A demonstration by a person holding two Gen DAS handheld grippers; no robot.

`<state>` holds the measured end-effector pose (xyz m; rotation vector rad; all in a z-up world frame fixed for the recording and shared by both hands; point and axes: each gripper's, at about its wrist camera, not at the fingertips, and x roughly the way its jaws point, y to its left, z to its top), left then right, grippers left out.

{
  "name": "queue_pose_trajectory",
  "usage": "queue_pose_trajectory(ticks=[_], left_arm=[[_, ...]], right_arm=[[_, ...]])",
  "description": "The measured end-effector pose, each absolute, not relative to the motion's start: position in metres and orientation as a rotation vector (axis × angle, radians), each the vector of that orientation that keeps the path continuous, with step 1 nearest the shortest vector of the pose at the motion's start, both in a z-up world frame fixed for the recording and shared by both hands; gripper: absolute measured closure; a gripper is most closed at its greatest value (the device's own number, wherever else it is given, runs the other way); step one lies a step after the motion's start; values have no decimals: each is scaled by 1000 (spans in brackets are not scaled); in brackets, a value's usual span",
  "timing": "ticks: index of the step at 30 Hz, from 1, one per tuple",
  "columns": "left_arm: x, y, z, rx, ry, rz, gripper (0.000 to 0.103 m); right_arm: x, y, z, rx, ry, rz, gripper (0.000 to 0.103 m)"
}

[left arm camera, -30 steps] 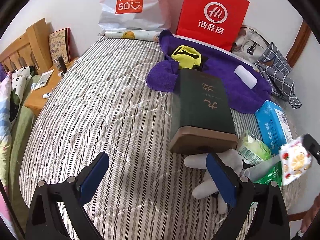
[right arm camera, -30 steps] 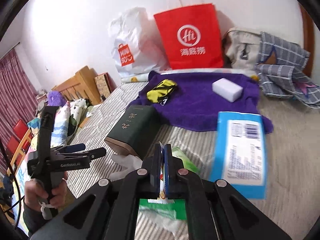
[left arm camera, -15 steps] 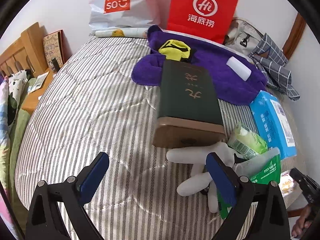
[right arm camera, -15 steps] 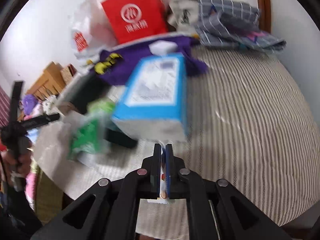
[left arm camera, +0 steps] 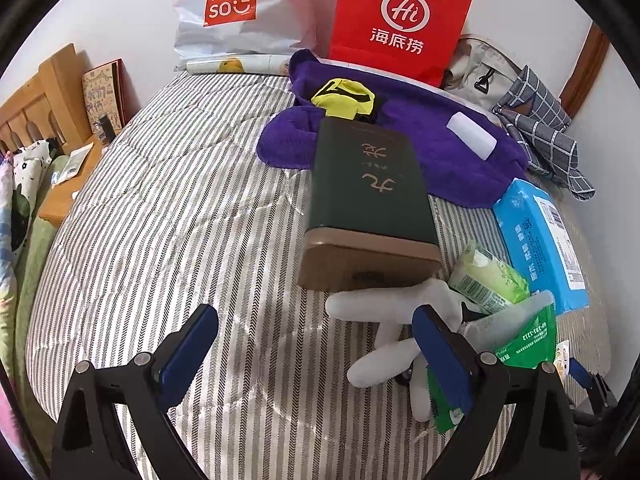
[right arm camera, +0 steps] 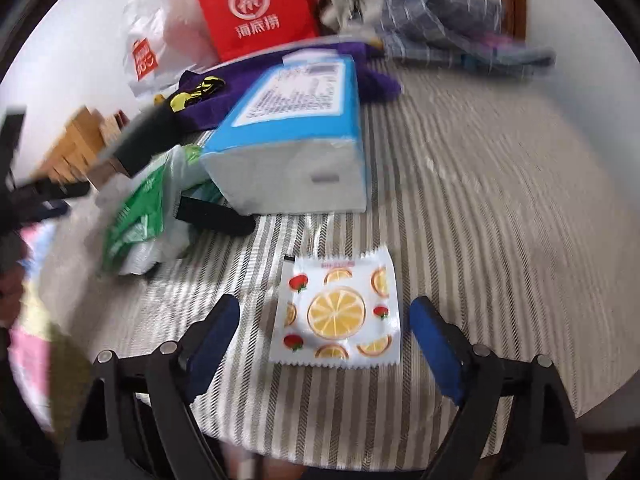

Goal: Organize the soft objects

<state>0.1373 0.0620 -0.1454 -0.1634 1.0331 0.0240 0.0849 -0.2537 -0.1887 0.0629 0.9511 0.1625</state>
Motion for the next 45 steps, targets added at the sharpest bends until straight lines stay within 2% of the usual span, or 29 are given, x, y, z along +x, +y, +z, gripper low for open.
queue_pose_trajectory(ticks=[2, 5, 8, 19, 21, 23, 27, 28, 29, 30, 32, 45], left_arm=[[135, 62, -145, -169, 1031, 14, 5], [133, 61, -143, -176, 1028, 1, 5], [132, 56, -144, -170, 1027, -10, 5], [150, 29, -157, -173, 1029, -82, 5], [157, 24, -162, -175, 1034, -99, 9], [163, 21, -168, -188, 1049, -104, 28], [165, 24, -177, -252, 1072, -129, 43], [163, 25, -176, -251, 1070, -139, 55], [161, 27, -176, -262, 1070, -162, 72], [159, 30, -176, -301, 1076, -200, 75], [155, 34, -173, -324, 1070, -213, 77], [139, 48, -139, -349, 978, -214, 81]], right_arm=[[83, -240, -192, -30, 931, 102, 23], [79, -234, -189, -44, 909, 128, 42], [81, -237, -187, -51, 910, 131, 49], [80, -250, -186, 13, 890, 153, 55], [79, -249, -186, 9, 886, 152, 56], [79, -248, -186, 5, 884, 147, 57], [80, -253, -185, 23, 886, 128, 68], [81, -255, -185, 29, 888, 123, 72], [81, -257, -184, 38, 891, 122, 75], [82, -259, -184, 49, 894, 124, 77], [84, -262, -184, 50, 895, 113, 86], [82, -260, -179, 34, 903, 105, 99]])
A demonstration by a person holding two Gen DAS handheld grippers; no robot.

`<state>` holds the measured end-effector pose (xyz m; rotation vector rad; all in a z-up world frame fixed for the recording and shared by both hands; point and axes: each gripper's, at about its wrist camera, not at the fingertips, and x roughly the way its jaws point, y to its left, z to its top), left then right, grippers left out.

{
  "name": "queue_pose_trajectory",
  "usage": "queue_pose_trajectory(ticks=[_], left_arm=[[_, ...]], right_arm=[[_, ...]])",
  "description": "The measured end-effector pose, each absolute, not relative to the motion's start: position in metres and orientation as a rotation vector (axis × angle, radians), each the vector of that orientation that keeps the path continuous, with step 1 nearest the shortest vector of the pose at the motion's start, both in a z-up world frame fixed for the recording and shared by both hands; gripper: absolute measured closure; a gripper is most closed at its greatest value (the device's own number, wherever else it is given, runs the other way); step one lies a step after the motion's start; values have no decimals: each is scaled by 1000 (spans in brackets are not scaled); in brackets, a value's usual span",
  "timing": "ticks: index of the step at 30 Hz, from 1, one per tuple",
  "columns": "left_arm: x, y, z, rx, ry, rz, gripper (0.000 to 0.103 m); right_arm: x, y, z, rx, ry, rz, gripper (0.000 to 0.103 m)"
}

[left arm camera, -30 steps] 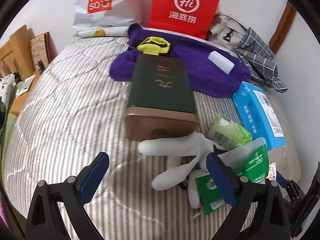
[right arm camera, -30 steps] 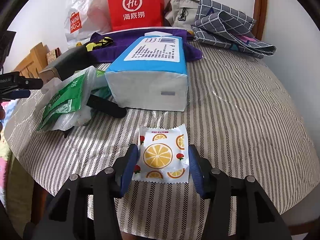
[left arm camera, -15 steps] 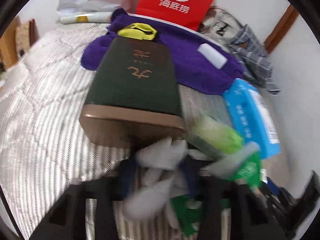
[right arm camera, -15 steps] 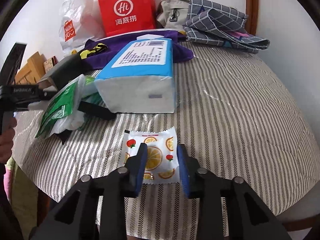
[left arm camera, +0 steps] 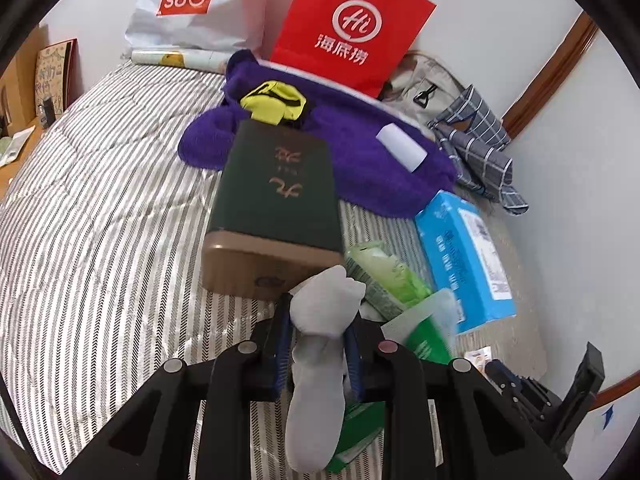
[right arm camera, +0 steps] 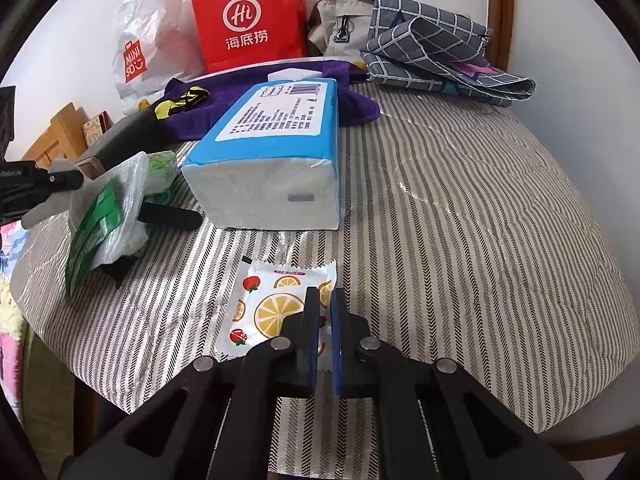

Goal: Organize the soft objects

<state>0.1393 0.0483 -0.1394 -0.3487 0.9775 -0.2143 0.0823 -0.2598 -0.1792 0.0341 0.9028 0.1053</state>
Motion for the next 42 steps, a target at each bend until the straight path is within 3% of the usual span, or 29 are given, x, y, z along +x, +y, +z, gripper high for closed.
queue_pose_trajectory(ticks=[18, 19, 21, 22, 23, 28, 31, 33, 36, 42], left_arm=[[146, 60, -91, -350, 867, -188, 82], [146, 61, -87, -344, 860, -181, 82], [145, 64, -82, -335, 850, -166, 82], [144, 65, -79, -335, 845, -161, 82], [143, 67, -76, -339, 841, -159, 82], [142, 70, -66, -341, 821, -153, 82], [142, 70, -60, -337, 811, -154, 82], [142, 69, -56, -333, 803, -151, 82], [141, 69, -51, -336, 792, -154, 82], [143, 69, -45, -342, 779, -154, 82]], right_arm=[[105, -269, -172, 99, 948, 133, 100], [107, -270, -174, 110, 961, 133, 95], [106, -272, -175, 147, 976, 159, 69], [104, -272, -175, 165, 975, 172, 46], [101, -272, -175, 177, 966, 178, 32], [95, -252, -181, 140, 976, 209, 26], [94, -236, -186, 91, 974, 195, 17], [92, -225, -189, 24, 964, 143, 21], [86, -217, -189, -40, 931, 138, 44], [83, -222, -189, -45, 927, 173, 66]])
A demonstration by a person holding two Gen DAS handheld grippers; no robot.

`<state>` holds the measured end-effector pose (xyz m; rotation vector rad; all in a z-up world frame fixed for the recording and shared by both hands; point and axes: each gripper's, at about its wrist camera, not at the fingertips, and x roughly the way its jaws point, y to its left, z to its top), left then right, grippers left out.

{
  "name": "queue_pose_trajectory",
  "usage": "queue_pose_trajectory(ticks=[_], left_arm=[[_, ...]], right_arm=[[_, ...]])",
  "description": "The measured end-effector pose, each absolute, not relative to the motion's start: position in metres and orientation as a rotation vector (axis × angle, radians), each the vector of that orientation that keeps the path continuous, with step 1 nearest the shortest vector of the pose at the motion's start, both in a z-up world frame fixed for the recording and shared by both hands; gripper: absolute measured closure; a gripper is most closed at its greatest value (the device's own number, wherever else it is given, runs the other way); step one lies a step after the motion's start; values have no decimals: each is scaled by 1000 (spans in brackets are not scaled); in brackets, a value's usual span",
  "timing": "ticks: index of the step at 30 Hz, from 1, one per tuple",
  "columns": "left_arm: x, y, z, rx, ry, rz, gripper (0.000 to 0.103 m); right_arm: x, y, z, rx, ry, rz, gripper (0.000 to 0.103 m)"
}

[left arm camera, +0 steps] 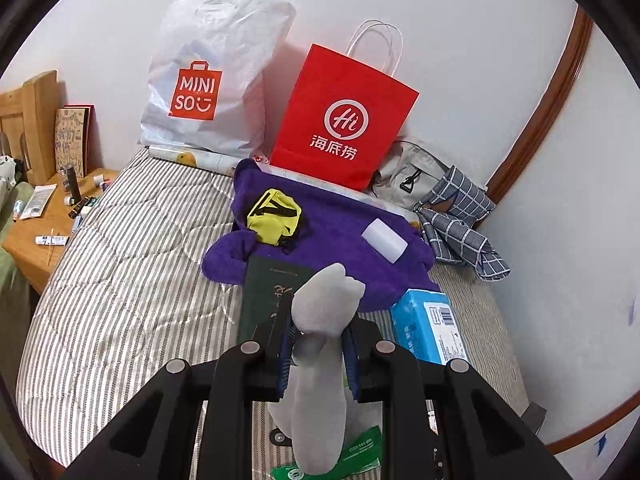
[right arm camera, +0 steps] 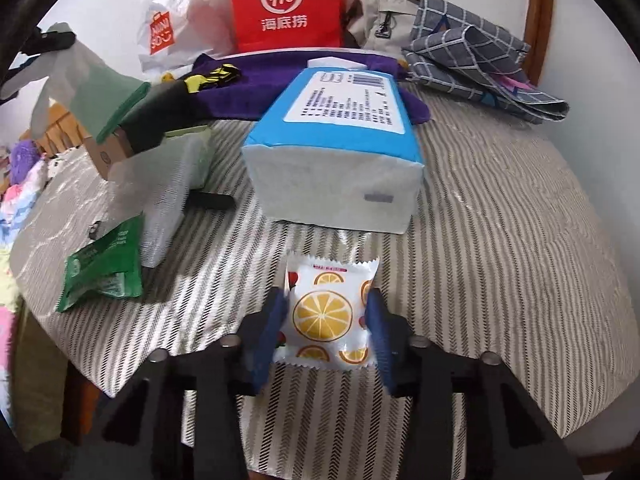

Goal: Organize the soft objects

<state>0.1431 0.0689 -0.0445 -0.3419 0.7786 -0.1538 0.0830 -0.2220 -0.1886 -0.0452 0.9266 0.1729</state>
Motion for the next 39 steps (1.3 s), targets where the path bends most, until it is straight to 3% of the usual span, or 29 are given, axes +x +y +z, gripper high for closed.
queue_pose_trajectory(ticks=[2, 8, 24, 39], left_arm=[[144, 69, -43, -340, 779, -148, 82], [149, 68, -41, -345, 778, -149, 82], [179, 70, -19, -330, 736, -140, 82], [232, 60, -25, -309, 769, -138, 82]], right_arm=[[85, -222, -187, -44, 930, 194, 81], [92, -225, -185, -19, 956, 218, 89], [100, -250, -98, 44, 818, 283, 90], [208, -244, -57, 72, 762, 290, 89]])
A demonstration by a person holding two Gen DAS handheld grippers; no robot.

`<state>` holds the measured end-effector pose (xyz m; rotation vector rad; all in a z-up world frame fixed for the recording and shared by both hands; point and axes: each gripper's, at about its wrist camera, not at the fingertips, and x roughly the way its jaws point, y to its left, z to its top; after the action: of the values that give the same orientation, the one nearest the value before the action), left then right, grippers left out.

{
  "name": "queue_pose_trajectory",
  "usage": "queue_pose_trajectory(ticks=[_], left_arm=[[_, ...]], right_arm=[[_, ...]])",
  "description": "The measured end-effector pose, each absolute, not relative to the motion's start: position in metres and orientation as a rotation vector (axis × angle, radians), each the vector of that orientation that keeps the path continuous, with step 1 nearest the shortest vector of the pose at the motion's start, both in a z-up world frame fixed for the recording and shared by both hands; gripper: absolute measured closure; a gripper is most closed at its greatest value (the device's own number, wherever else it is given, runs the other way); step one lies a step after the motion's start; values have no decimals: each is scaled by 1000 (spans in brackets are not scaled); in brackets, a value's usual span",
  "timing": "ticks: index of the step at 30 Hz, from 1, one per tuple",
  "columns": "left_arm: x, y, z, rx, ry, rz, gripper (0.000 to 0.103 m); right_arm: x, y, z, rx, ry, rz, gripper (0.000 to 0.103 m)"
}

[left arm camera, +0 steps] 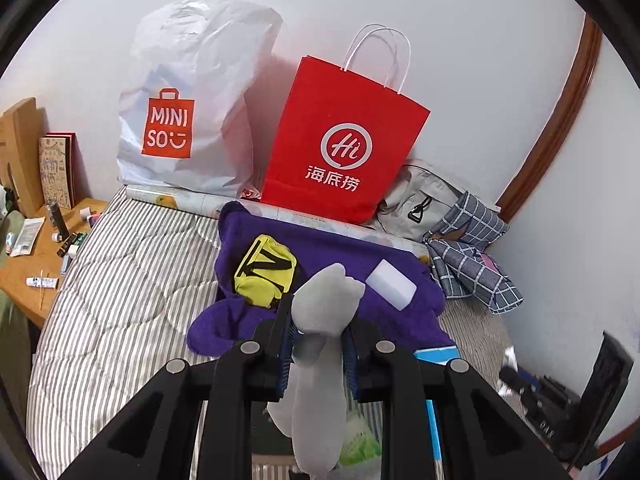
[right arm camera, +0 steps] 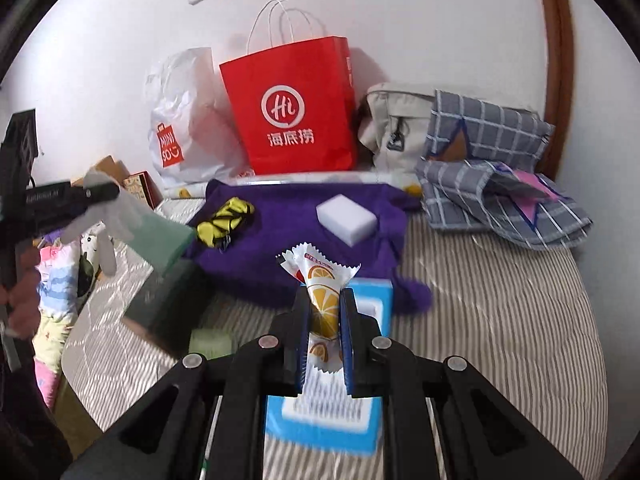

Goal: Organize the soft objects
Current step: 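Carry the packet with the right tool while the left tool carries the glove toward the purple towel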

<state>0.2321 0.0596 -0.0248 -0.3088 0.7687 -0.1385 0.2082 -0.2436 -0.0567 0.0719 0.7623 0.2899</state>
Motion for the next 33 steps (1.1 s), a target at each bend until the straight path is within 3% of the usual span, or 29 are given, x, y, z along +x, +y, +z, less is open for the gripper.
queue_pose_trajectory(ticks=[12, 33], left_arm=[[285, 46, -39, -312, 793, -160, 82], [365, 17, -107, -225, 924, -169, 82]], right_arm=[[296, -219, -40, 60, 743, 381, 89], [368, -191, -120, 9, 926, 423, 88]])
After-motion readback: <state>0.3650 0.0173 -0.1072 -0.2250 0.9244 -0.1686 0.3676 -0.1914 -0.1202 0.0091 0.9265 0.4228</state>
